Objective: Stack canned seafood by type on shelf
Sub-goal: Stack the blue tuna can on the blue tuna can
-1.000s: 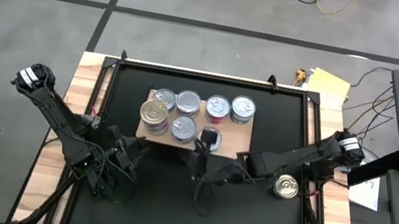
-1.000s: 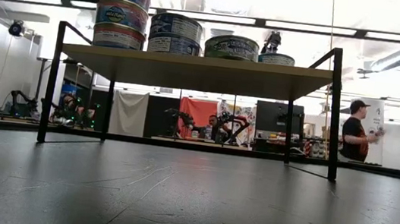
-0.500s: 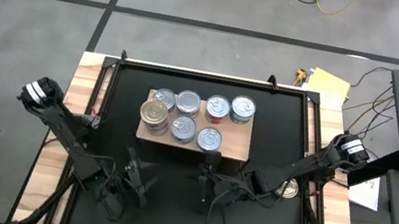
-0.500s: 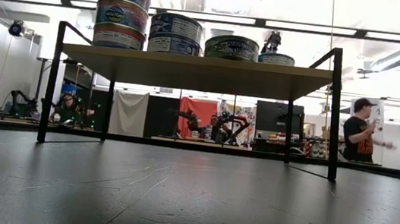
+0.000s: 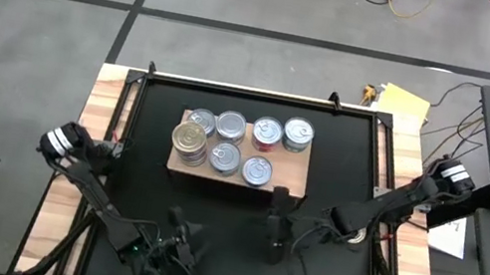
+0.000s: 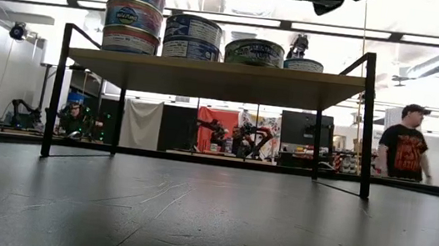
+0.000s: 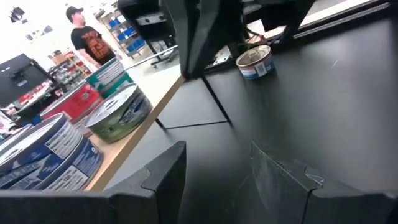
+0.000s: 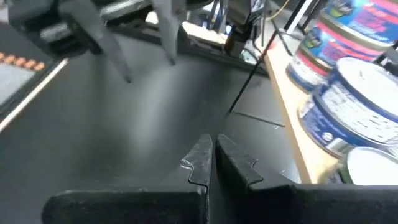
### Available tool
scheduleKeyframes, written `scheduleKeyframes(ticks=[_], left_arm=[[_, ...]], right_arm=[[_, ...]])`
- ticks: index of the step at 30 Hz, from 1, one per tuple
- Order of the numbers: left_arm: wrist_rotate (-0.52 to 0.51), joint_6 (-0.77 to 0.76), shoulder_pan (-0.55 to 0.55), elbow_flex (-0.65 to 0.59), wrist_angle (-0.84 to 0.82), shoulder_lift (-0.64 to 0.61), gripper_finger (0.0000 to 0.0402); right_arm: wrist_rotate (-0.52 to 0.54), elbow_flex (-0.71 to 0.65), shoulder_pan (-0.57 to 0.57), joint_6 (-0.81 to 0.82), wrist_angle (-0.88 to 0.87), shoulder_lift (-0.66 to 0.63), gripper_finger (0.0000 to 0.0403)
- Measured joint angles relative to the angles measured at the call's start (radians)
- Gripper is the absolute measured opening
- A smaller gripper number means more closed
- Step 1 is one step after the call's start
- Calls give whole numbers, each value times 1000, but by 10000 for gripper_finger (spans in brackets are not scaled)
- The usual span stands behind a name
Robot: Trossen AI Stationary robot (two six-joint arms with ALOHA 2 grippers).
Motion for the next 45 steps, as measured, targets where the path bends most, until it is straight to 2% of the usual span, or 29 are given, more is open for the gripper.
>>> scheduleKeyframes(ticks=[10, 26, 45], left_arm=[[1, -17, 7, 41, -22, 36, 158], [2, -20, 14, 36, -31, 36, 132], [3, -21, 16, 35, -31, 36, 131]], right_arm=[[-4, -170, 0, 6, 189, -97, 13], [-4, -177, 0, 9, 189, -95, 13], [-4, -177, 0, 27, 188, -92, 13]])
